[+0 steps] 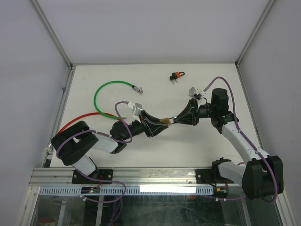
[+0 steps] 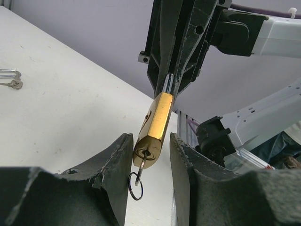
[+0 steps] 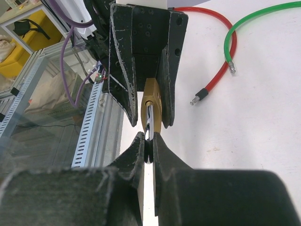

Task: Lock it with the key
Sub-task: Lock the lock.

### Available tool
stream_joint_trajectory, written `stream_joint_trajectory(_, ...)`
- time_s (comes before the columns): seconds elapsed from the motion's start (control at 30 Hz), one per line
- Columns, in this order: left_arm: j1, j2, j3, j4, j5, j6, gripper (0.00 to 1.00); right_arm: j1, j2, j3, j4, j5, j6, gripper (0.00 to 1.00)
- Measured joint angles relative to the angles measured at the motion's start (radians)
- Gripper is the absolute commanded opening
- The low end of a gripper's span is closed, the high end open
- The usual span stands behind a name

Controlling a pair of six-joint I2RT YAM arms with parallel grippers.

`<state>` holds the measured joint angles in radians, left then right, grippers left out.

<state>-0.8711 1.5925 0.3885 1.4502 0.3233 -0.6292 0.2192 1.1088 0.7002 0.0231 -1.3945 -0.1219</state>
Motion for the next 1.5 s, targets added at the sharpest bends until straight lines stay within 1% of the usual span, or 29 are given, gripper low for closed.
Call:
stream_joint_trajectory(0.07, 0.000, 0.000, 0.001, 0.000, 0.000, 0.010, 0.34, 0.002, 0.002, -0.002, -0.002, 0.000, -0.002, 0.00)
stream_joint_trajectory(0.2, 0.001, 0.000, 0.008, 0.000, 0.005, 0.022, 0.26, 0.002, 0.002, -0.005, -0.006, 0.000, -0.004, 0.00)
stream_joint_trajectory(0.23, 0.002, 0.000, 0.008, 0.001, 0.010, 0.023, 0.21, 0.002, 0.002, -0.005, -0.007, -0.001, -0.005, 0.00)
stream_joint_trajectory(0.3, 0.002, 0.000, 0.008, 0.002, 0.026, 0.029, 0.07, 0.001, 0.002, -0.005, -0.010, 0.001, -0.010, 0.00)
stream_joint_trajectory(0.33, 0.002, 0.000, 0.008, 0.003, 0.040, 0.033, 0.00, 0.000, 0.002, -0.005, -0.014, 0.003, -0.012, 0.02)
stream_joint_trajectory(0.4, 0.010, -0.002, 0.008, 0.005, 0.074, 0.047, 0.00, 0.000, 0.002, -0.005, -0.022, -0.002, -0.017, 0.12)
stream_joint_trajectory(0.47, 0.027, -0.002, 0.009, 0.005, 0.111, 0.045, 0.00, 0.002, 0.002, -0.005, -0.032, 0.002, -0.035, 0.27)
stream_joint_trajectory(0.53, 0.045, 0.000, 0.009, 0.005, 0.148, 0.039, 0.00, 0.005, 0.001, -0.005, -0.051, 0.001, -0.057, 0.38)
stream_joint_trajectory(0.7, 0.148, 0.033, 0.015, 0.004, 0.274, -0.057, 0.00, -0.002, -0.008, 0.000, -0.119, 0.011, -0.135, 0.60)
stream_joint_trajectory(0.77, 0.175, 0.039, 0.019, 0.003, 0.312, -0.080, 0.00, -0.005, -0.008, 0.003, -0.138, 0.011, -0.152, 0.63)
stream_joint_trajectory(0.93, 0.199, 0.038, 0.035, 0.003, 0.397, -0.090, 0.00, -0.005, 0.005, 0.023, -0.180, 0.018, -0.171, 0.64)
stream_joint_trajectory(1.03, 0.198, 0.037, 0.053, 0.002, 0.444, -0.082, 0.00, -0.003, 0.037, 0.045, -0.202, 0.029, -0.172, 0.62)
stream_joint_trajectory(1.2, 0.198, 0.030, 0.063, -0.002, 0.476, -0.057, 0.00, 0.011, 0.061, 0.049, -0.217, 0.050, -0.166, 0.49)
stream_joint_trajectory(1.33, 0.198, 0.026, 0.066, -0.003, 0.496, -0.042, 0.00, 0.023, 0.061, 0.049, -0.217, 0.054, -0.160, 0.44)
stream_joint_trajectory(1.4, 0.198, 0.026, 0.067, -0.003, 0.498, -0.039, 0.00, 0.030, 0.061, 0.049, -0.216, 0.054, -0.158, 0.37)
stream_joint_trajectory(1.5, 0.198, 0.026, 0.068, -0.004, 0.498, -0.036, 0.00, 0.042, 0.061, 0.049, -0.208, 0.053, -0.148, 0.30)
